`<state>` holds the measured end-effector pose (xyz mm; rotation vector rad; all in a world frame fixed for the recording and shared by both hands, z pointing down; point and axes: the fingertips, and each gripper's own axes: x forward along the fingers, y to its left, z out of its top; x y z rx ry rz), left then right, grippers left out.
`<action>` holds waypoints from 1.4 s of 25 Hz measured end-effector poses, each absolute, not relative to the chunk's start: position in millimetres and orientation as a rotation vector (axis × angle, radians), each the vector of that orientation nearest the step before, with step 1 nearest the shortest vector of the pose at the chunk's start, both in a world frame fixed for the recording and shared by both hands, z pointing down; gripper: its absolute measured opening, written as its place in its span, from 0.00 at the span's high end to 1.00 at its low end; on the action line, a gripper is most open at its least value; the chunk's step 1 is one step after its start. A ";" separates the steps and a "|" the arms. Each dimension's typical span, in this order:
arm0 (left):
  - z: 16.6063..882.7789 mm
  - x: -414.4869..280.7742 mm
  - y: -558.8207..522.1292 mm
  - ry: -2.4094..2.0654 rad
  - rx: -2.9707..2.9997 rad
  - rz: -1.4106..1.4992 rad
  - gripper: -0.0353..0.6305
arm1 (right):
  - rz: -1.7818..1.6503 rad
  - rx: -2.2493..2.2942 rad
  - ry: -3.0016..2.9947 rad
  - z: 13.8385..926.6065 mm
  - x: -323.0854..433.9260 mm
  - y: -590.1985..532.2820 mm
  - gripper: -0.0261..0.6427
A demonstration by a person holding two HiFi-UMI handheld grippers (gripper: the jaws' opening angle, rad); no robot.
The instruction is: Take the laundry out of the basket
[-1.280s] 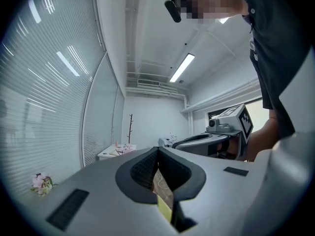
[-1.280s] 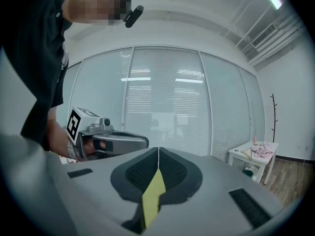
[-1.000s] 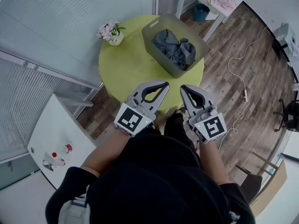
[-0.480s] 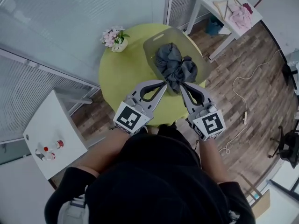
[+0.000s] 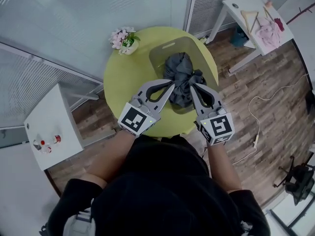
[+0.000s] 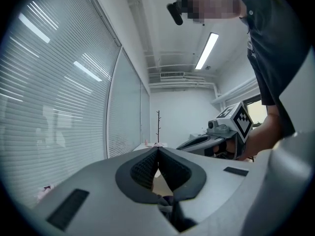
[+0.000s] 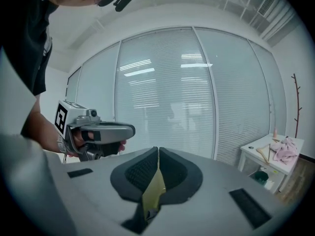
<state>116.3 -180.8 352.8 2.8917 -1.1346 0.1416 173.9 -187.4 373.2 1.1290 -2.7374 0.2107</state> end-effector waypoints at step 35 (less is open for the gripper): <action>468.0 157.5 -347.3 -0.751 3.009 0.120 0.93 | 0.934 1.065 -2.065 632.5 155.7 -288.3 0.48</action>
